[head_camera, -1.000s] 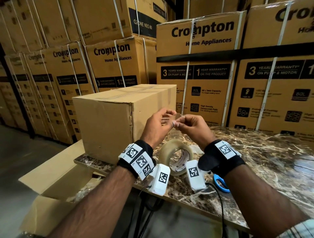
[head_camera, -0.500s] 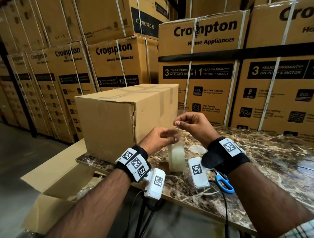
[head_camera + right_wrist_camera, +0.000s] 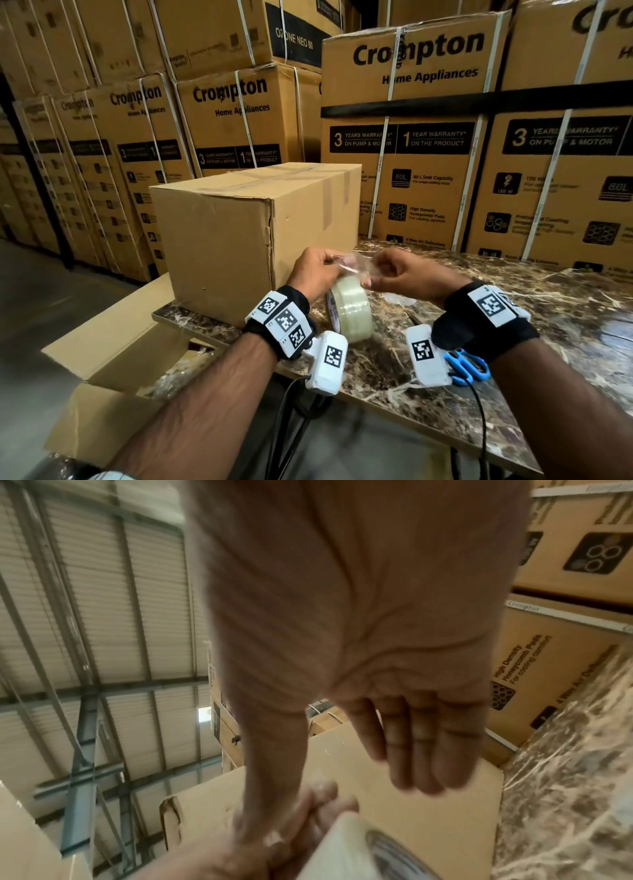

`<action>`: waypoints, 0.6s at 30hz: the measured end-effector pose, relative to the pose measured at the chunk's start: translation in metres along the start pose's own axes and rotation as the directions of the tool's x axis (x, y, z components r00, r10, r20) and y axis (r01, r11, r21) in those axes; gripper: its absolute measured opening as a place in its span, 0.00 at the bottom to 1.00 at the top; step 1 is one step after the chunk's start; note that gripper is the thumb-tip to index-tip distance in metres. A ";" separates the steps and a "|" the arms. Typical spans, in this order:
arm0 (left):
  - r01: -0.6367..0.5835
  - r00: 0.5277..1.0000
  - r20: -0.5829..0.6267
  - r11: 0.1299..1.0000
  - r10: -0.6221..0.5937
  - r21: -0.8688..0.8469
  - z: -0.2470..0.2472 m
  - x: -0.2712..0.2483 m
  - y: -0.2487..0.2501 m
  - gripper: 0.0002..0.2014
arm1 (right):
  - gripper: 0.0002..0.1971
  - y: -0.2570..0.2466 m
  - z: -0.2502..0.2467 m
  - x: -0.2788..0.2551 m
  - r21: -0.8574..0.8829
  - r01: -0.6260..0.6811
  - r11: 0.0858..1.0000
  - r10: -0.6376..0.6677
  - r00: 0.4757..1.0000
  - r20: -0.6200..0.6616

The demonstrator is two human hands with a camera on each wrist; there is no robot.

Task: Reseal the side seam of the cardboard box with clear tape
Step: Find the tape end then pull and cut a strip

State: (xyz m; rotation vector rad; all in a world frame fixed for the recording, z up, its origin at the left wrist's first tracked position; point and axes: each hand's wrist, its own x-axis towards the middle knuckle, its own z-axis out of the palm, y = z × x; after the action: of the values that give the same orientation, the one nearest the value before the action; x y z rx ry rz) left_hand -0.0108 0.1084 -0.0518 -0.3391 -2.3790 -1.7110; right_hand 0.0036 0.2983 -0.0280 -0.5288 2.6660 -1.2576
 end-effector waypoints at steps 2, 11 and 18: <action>0.002 1.000 -0.031 0.999 -0.003 -0.037 -0.001 0.004 0.001 0.10 | 0.35 0.006 0.005 -0.003 -0.103 -0.053 0.993 0.064 0.992 0.110; -0.036 0.999 -0.041 0.982 0.029 -0.186 -0.002 0.005 0.041 0.10 | 0.23 0.009 0.030 -0.005 0.139 0.097 0.986 -0.111 0.988 0.104; -0.081 0.993 -0.094 0.981 0.064 -0.179 -0.009 0.006 0.055 0.10 | 0.20 -0.007 0.027 0.005 0.089 0.082 0.993 -0.087 0.995 0.051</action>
State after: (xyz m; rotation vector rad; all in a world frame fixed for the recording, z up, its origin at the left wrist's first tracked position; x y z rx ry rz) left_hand -0.0001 0.1173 0.0022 -0.3653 -2.1276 -1.8744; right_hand 0.0080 0.2730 -0.0397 -0.6598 2.5556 -1.3545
